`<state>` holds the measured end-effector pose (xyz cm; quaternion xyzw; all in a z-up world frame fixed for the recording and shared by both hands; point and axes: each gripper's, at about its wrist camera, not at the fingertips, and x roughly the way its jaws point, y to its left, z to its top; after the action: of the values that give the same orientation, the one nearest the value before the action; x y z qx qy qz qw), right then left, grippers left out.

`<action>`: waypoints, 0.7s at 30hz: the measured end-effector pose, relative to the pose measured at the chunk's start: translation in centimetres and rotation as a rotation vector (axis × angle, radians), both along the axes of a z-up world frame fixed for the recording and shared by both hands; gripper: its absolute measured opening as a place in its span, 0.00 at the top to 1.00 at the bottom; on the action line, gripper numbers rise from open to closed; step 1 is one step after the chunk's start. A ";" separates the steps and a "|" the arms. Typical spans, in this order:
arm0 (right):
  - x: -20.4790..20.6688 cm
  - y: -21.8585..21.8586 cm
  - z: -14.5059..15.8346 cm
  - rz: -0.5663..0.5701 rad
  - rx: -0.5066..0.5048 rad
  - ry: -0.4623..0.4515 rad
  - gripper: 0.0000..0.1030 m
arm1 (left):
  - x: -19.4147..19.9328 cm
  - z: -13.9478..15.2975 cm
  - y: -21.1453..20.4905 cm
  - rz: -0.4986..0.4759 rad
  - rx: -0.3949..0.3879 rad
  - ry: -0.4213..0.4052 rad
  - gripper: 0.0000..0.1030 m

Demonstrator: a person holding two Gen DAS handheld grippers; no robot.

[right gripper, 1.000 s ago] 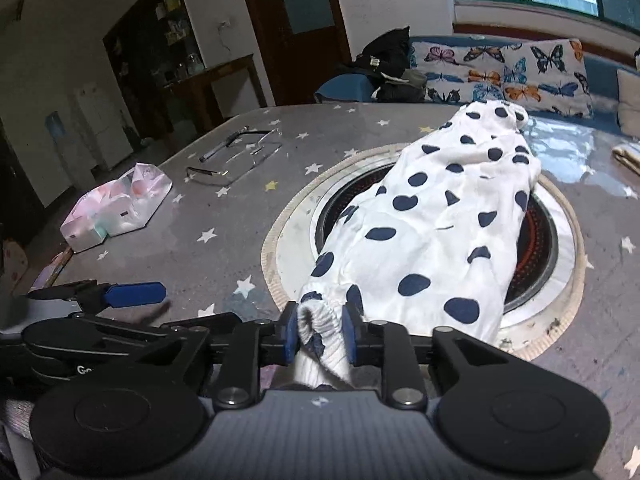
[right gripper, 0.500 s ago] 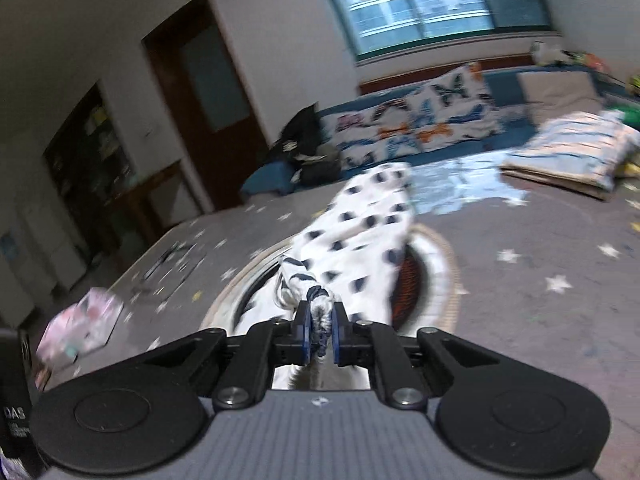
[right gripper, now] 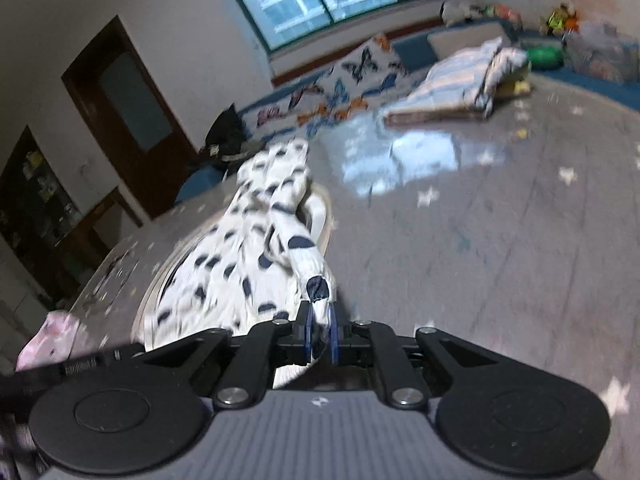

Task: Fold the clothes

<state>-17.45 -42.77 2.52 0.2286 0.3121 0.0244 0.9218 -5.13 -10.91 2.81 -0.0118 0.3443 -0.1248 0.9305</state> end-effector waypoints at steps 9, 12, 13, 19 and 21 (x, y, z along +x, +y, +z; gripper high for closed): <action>-2.9 2.1 0.9 0.229 -0.058 0.072 0.89 | -4.0 0.2 2.8 -0.025 0.042 0.016 0.99; -3.2 2.5 1.9 0.268 -0.093 0.057 0.84 | -4.5 0.3 3.5 -0.051 0.030 0.038 0.94; -3.3 2.5 2.5 0.278 -0.108 0.045 0.84 | -4.5 0.5 3.7 -0.055 0.026 0.040 0.94; -0.9 2.7 6.1 0.317 -0.172 -0.024 0.75 | -4.0 2.8 3.2 -0.085 0.005 -0.022 0.81; 0.7 3.1 7.1 0.327 -0.213 -0.041 0.75 | -3.4 3.2 2.4 -0.103 0.000 -0.035 0.75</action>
<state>-16.79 -39.66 9.59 0.0754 0.3272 0.1452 0.9307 -8.48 -8.47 6.05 0.0080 0.3282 -0.1727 0.9287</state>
